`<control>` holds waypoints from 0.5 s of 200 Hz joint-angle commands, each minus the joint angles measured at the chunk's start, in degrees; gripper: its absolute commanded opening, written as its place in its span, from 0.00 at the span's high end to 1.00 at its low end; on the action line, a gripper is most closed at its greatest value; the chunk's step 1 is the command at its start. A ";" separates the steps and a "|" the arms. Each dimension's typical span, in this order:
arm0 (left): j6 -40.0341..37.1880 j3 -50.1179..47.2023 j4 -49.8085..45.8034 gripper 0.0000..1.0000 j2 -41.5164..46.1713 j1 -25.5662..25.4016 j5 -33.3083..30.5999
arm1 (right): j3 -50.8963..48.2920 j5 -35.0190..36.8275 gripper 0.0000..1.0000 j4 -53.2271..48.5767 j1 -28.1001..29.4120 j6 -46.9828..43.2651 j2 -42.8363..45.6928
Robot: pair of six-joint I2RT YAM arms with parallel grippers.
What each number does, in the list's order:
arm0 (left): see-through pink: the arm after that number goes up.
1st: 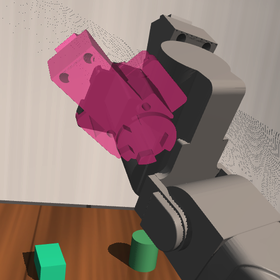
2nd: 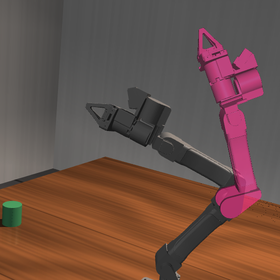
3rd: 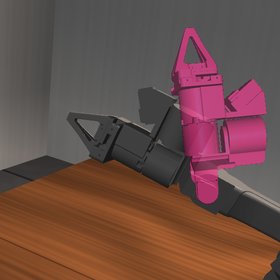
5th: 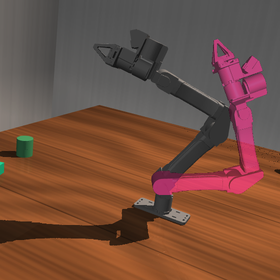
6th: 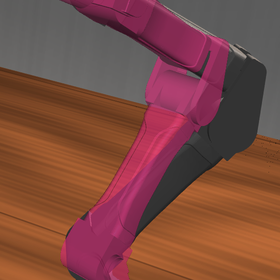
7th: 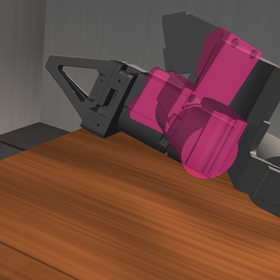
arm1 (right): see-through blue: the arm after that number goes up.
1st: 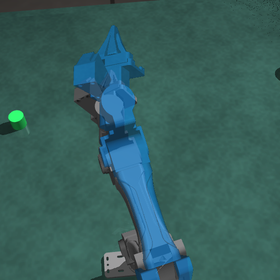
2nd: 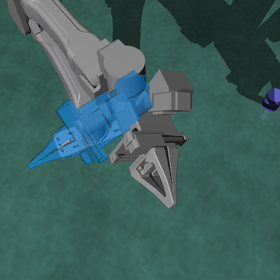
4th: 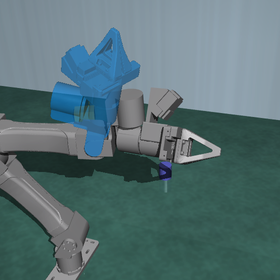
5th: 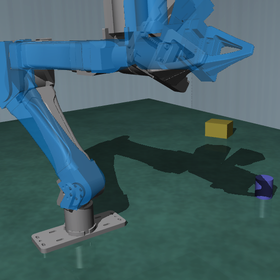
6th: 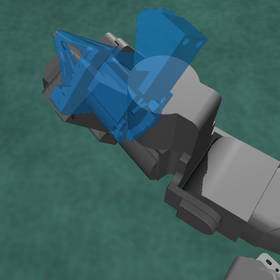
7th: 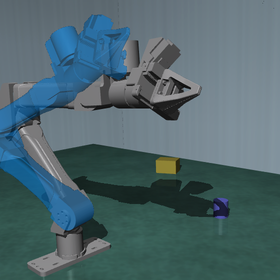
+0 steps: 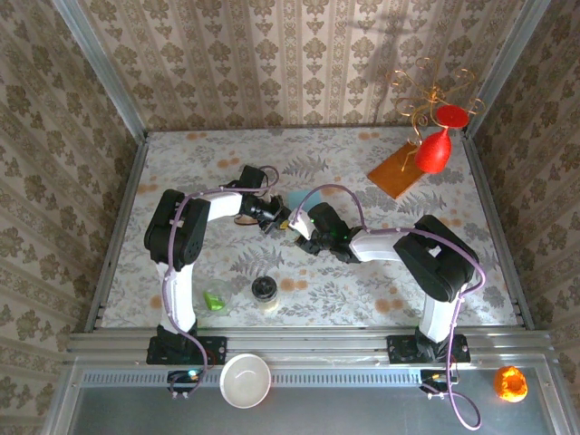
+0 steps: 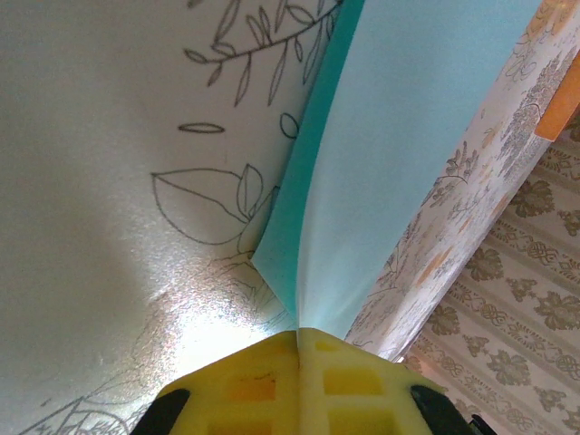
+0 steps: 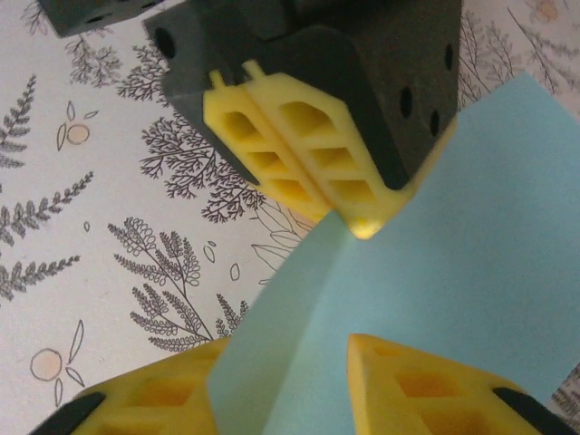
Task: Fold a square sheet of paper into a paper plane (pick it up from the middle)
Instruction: Third fold the triangle at the center of the table.
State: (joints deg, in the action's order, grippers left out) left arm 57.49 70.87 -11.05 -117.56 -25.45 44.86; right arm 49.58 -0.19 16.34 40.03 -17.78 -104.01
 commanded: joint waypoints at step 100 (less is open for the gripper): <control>-3.64 -2.46 -4.76 0.76 8.69 4.19 -3.74 | 0.50 -9.85 1.00 -5.25 -0.19 4.37 2.62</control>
State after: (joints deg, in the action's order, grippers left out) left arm 56.97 69.32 -12.75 -113.08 -23.86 43.68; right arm 49.54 -4.34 14.70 40.03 -16.19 -103.74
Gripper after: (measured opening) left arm 0.226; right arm 0.067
